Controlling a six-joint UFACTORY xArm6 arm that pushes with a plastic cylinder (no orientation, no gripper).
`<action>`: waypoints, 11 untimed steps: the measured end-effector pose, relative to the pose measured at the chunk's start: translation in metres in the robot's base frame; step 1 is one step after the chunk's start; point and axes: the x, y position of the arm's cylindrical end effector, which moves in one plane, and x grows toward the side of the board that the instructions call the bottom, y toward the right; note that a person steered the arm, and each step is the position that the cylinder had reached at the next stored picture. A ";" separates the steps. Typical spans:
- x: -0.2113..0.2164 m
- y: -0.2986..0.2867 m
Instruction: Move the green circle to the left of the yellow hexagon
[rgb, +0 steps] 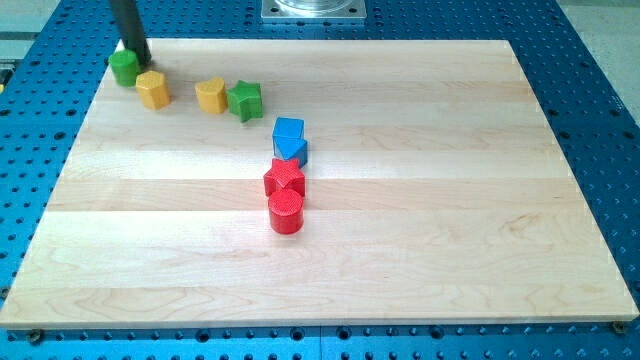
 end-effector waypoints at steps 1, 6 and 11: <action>0.039 -0.001; 0.028 -0.043; 0.186 -0.042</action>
